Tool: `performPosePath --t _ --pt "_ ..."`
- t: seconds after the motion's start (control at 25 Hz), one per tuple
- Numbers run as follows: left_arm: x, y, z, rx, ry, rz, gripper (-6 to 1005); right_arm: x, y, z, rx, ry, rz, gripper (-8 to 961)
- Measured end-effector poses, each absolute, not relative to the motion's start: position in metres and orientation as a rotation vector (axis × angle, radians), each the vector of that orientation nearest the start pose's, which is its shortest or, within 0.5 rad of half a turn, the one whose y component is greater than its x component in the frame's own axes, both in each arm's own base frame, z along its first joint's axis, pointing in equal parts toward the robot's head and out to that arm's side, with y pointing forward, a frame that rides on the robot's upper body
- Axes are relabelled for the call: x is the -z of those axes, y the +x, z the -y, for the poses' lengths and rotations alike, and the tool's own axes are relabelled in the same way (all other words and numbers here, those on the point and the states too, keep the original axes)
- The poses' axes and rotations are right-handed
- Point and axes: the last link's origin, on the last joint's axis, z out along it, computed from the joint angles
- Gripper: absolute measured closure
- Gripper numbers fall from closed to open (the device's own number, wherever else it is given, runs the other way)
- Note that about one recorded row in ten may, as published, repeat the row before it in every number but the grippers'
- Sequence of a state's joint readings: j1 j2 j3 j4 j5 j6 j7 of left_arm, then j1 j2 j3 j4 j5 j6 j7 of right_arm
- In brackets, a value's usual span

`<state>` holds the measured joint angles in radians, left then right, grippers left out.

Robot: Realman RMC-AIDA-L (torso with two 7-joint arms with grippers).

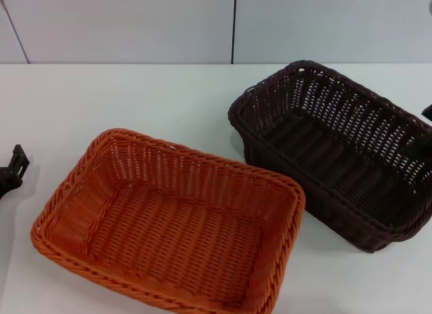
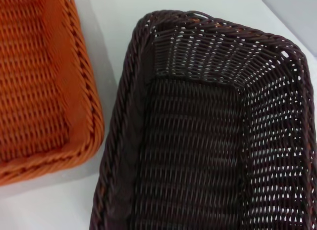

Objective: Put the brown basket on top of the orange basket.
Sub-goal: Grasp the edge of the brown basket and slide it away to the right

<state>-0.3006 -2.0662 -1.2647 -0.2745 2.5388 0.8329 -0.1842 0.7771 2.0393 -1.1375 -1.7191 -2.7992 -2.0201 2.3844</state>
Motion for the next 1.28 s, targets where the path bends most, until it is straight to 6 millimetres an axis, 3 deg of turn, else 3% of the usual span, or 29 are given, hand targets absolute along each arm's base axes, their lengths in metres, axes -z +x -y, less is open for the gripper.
performPosePath --t 0.16,0.24,0.36,0.68,1.28 --pt "0.004 -0.395 -0.308 0.493 -1.422 0.889 277 -0.102 0.116 -0.346 0.738 -2.537 -0.481 238" --pt "0.005 -0.398 -0.306 0.477 -1.418 0.908 277 -0.097 0.119 -0.337 0.82 -2.579 -0.299 238" --pt "0.005 -0.399 -0.305 0.475 -1.416 0.91 277 -0.097 0.12 -0.334 0.831 -2.586 -0.265 239" --pt "-0.004 -0.397 -0.295 0.531 -1.377 0.869 277 -0.105 0.136 -0.31 0.916 -2.637 0.063 242" --pt "-0.02 -0.395 -0.277 0.604 -1.304 0.779 277 -0.12 0.158 -0.292 0.979 -2.714 0.328 247"
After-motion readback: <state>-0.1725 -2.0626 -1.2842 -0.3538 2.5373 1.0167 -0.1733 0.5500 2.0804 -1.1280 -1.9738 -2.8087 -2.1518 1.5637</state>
